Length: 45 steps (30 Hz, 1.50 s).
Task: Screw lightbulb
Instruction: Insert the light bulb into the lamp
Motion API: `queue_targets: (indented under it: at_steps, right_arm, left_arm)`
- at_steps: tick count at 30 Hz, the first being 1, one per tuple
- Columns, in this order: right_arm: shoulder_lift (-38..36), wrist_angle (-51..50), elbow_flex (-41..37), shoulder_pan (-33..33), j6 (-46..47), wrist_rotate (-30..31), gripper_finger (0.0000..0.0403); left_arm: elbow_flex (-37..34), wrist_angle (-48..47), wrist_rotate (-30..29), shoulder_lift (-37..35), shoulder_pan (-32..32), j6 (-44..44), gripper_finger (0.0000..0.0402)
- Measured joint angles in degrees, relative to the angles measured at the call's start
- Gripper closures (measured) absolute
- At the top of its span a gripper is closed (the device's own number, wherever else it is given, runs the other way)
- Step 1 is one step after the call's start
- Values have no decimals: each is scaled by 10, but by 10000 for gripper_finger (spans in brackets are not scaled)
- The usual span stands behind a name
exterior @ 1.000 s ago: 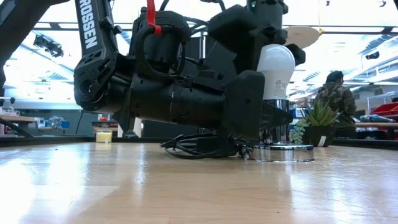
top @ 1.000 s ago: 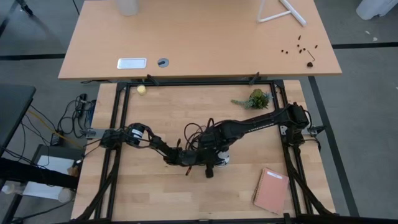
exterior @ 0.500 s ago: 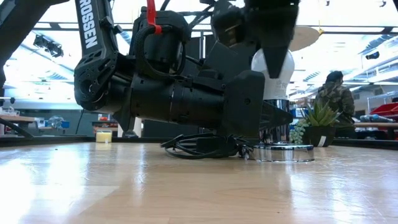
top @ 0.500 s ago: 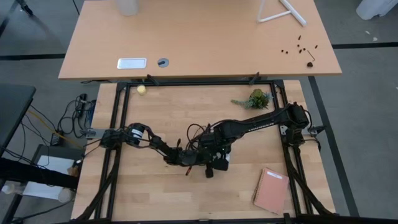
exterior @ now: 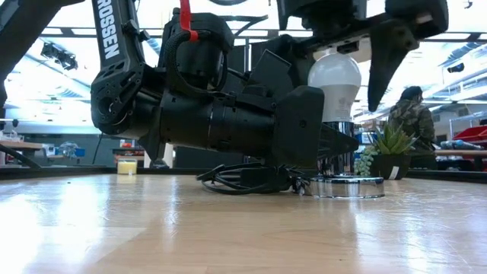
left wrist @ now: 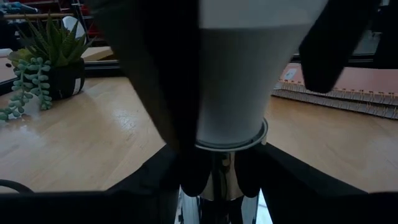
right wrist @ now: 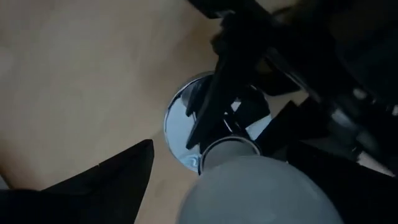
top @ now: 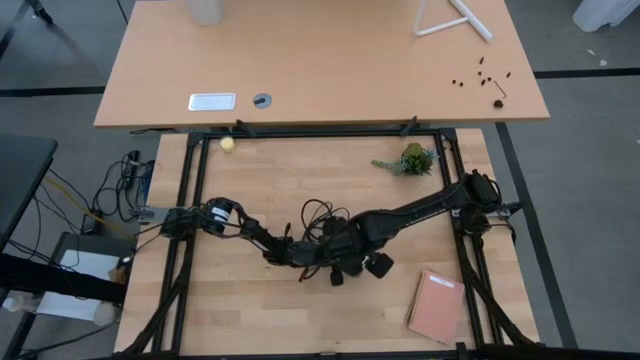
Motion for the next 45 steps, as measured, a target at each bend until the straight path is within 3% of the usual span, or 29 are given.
queue_targets:
  at_steps: [5, 13, 24, 28, 35, 40, 45]
  right_arm:
    - [-1, 2, -16, -1, -88, 11, 28]
    - [-4, 10, -28, -12, -105, 11, 35]
    - [-4, 42, -29, -20, -87, 4, 117]
    - [-3, 44, -29, -23, -1, 1, 152]
    - [-3, 46, -29, -34, 192, -17, 145]
    - [-2, 68, -30, -47, 437, -35, 116]
    - [-2, 88, -30, -64, 630, -37, 125]
  left_arm:
    - [0, 0, 0, 0, 0, 0, 217]
    - [0, 0, 0, 0, 0, -3, 217]
    - [0, 0, -2, 0, 0, -2, 217]
    - [0, 0, -2, 0, 0, -1, 217]
    - [0, 0, -1, 0, 0, -2, 217]
    - [0, 0, -2, 0, 0, 0, 217]
    - [-1, 2, -1, 0, 0, 0, 217]
